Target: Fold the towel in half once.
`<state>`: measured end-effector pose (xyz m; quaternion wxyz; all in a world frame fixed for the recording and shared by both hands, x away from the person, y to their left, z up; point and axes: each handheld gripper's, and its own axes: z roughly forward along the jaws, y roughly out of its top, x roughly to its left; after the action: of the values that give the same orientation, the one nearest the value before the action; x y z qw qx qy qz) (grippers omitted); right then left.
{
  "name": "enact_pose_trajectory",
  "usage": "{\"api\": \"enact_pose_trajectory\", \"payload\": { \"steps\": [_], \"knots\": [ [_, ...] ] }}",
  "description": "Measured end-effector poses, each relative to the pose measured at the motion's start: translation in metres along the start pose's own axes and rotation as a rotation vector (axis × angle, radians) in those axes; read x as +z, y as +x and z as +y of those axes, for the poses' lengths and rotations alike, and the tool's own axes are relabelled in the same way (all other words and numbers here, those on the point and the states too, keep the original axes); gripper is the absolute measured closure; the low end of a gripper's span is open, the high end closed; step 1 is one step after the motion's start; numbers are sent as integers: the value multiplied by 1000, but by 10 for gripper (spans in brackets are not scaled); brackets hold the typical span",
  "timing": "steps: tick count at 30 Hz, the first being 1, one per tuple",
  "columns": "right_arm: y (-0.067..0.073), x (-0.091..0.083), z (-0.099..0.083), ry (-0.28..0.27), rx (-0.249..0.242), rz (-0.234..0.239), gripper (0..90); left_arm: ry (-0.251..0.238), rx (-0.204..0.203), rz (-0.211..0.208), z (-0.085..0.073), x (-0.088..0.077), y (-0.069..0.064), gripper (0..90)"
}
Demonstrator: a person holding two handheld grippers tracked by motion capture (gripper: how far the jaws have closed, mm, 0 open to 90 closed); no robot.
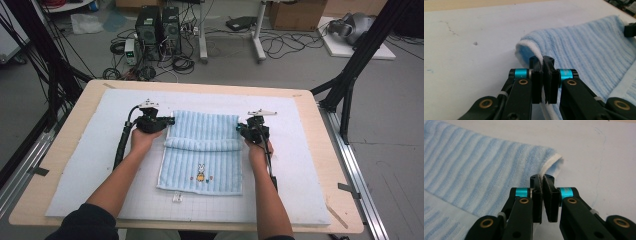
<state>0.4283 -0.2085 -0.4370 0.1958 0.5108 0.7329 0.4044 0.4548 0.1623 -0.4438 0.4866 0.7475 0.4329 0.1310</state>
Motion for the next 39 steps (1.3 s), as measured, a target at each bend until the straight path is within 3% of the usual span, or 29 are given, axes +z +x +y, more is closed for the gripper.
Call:
{"api": "enact_pose_trajectory", "payload": {
  "steps": [2,4,7,11,14,18,23,25,29,34,39],
  "knots": [
    [-1,2,-1,6,15,5,846,20,-2,16,-3,2,1,819],
    [-2,3,-2,11,21,10,753,30,-30,55,-3,0,5,567],
    [-5,-1,-2,-1,32,31,661,12,-38,32,-1,-9,10,543],
    [-6,-9,-1,-18,27,52,636,-12,-49,-55,3,-20,7,546],
    [-5,-12,-2,-11,18,63,617,-66,-34,-85,-1,-27,1,585],
    [-6,-18,-2,-11,19,71,581,-48,-31,-114,-9,-32,-1,588],
    [-7,-29,-1,-11,66,92,446,-26,-8,-154,-18,-41,-8,580],
    [-6,-33,-3,-12,59,94,438,-15,5,-169,-20,-42,-11,566],
    [-6,-40,-6,-9,60,117,454,-9,19,-184,-25,-45,-16,567],
    [-3,-41,-8,11,31,186,515,45,18,-182,-33,-42,-20,596],
    [4,-28,-14,111,5,205,603,83,46,-162,-36,-42,-24,781]
  ]
}}
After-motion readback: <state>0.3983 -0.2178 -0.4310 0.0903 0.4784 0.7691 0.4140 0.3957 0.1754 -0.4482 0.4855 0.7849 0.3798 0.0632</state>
